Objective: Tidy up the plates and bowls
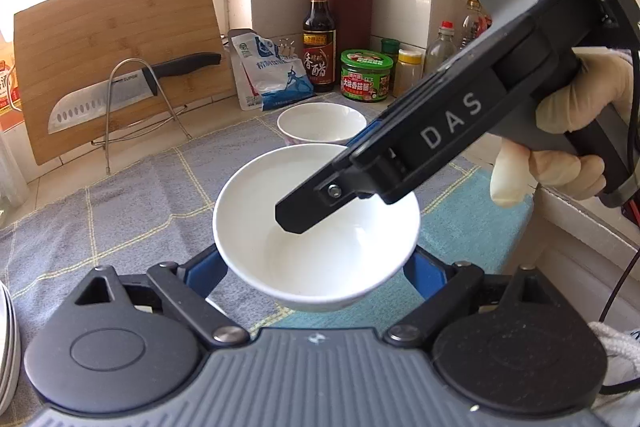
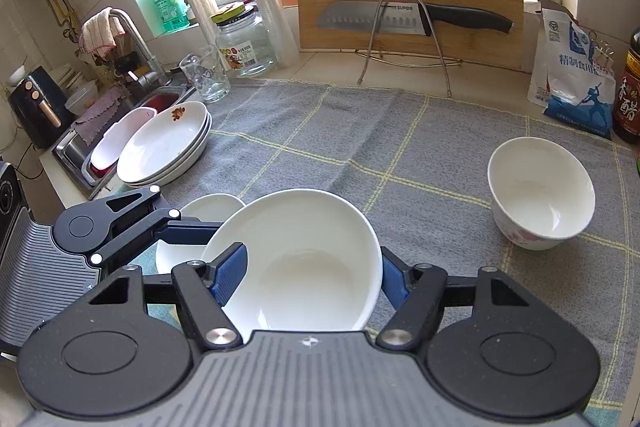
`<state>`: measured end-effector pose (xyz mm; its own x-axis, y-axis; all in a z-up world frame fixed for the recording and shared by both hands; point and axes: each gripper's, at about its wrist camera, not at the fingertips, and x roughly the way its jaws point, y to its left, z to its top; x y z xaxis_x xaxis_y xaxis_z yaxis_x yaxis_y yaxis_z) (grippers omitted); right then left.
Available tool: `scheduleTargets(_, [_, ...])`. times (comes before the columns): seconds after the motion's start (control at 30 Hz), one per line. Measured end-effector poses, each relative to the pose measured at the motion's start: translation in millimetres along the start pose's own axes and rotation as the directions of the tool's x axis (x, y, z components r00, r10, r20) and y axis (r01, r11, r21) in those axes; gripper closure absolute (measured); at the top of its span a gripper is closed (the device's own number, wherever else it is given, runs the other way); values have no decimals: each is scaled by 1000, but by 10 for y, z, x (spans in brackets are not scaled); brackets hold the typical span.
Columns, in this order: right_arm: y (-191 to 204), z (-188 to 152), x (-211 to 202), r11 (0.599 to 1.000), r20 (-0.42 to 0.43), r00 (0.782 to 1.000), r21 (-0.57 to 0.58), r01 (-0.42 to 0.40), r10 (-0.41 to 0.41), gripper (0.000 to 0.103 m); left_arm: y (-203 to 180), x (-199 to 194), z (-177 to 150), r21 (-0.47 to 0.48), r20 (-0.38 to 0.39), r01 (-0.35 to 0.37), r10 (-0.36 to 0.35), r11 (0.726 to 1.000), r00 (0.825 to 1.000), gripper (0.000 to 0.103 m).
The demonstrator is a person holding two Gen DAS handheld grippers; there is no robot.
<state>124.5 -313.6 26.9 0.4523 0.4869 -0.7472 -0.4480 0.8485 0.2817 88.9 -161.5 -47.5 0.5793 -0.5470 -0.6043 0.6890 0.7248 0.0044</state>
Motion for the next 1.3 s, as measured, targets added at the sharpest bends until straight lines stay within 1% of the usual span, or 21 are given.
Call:
scheduleTargets(0.37, [470,164,273,999,0,999,-38,-32,32,28,346,-392,-178,-21,3,-43,43,999,999,10])
scheduleTargets(0.73, [805,249,556,998,-24,999,-54,-39,38,28,647,-583,-386,-46,-5,-57,57,997,998,10])
scheduleTargets(0.97, [897,265,681,998,-39,999,-47,-30,28,28,774,-606,-476,-54,-17,-44,43,998,999,10])
scheduleTargets(1.3, [916,196,843,1000,-62,998,-9,3,-4,28,863,-505,-570,-52,-38,-12,10,999,999,10])
